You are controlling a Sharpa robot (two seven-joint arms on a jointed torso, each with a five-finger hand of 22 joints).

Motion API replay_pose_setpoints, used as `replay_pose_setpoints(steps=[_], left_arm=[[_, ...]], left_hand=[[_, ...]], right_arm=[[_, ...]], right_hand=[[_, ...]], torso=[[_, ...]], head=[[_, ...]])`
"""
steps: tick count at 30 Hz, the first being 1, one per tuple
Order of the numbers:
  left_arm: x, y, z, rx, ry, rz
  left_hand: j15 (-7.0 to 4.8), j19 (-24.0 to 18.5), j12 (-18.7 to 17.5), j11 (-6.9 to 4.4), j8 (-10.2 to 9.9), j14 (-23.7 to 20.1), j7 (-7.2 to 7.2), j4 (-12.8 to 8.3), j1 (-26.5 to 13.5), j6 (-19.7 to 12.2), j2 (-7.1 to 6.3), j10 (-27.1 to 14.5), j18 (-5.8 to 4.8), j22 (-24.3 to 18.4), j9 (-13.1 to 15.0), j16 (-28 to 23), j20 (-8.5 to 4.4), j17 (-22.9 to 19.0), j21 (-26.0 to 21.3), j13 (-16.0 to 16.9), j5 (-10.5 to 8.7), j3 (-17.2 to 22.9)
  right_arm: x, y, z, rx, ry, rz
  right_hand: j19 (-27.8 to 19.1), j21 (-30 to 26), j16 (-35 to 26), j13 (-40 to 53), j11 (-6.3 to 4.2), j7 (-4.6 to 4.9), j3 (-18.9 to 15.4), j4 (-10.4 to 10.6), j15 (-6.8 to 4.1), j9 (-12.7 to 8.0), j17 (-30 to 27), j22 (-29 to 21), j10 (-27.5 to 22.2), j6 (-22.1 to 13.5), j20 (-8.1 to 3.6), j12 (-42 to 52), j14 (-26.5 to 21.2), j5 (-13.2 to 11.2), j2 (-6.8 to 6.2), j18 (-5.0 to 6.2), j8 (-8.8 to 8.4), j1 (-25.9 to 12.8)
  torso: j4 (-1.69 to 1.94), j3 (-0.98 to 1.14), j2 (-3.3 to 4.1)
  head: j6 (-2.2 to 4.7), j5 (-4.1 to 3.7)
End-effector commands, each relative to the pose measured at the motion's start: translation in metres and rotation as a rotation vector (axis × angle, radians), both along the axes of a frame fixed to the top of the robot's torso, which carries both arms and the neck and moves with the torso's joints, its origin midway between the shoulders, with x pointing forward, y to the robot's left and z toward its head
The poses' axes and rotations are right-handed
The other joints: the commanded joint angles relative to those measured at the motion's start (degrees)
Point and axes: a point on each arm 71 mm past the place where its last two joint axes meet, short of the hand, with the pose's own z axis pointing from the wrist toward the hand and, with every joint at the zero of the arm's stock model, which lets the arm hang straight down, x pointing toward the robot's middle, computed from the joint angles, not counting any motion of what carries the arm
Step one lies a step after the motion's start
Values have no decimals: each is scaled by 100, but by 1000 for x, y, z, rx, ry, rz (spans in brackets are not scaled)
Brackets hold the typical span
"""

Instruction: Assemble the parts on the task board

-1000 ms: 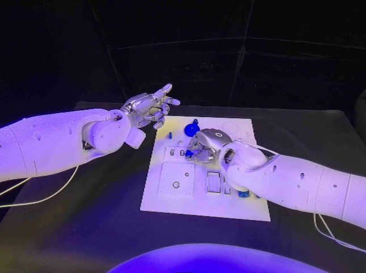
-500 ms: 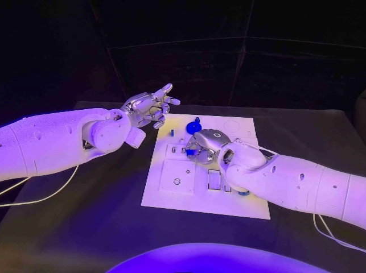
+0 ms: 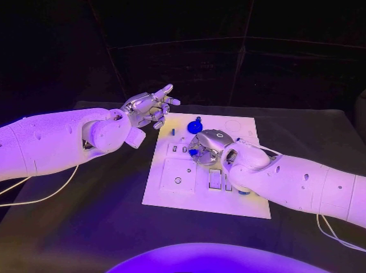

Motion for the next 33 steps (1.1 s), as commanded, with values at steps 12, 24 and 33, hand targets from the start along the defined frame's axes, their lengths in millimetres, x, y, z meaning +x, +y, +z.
replay_pose_setpoints(steps=[12,24,33], left_arm=[[0,-1,1,1,-5,-16],[2,-3,0,4,-9,-12],[3,-4,-3,8,-19,14]], left_hand=[[32,-52,-34,1,-30,392,-8,-34,52,-53,-3,-60,-8,-20,10,-23,1,640,-42,-7,17,1],[86,-173,-99,70,-110,346,68,-165,97,-237,-16,-205,28,-264,7,-92,46,494,-205,-52,10,-62],[169,-543,-195,156,-179,167,154,-324,187,-384,-16,-416,150,-1003,-20,-353,124,-25,-723,-134,1,-125]], right_arm=[[-1,-4,8,128,-61,10],[-9,-8,29,330,-130,72],[-11,-18,63,476,-156,75]], right_hand=[[32,28,11,51,-4,-38,-171,84,-23,4,621,474,34,14,-2,62,384,-1045,-66,-20,17,-273],[65,52,24,79,-2,-37,-236,126,-22,7,638,510,68,29,-3,94,389,-1079,-53,-30,24,-320],[82,65,33,93,-3,-39,-270,146,-22,9,652,529,82,39,-3,108,392,-1076,-52,-35,28,-343]], torso=[[1,2,1],[2,-3,-7],[3,-4,-13]], head=[[20,-24],[89,-36],[241,-38]])
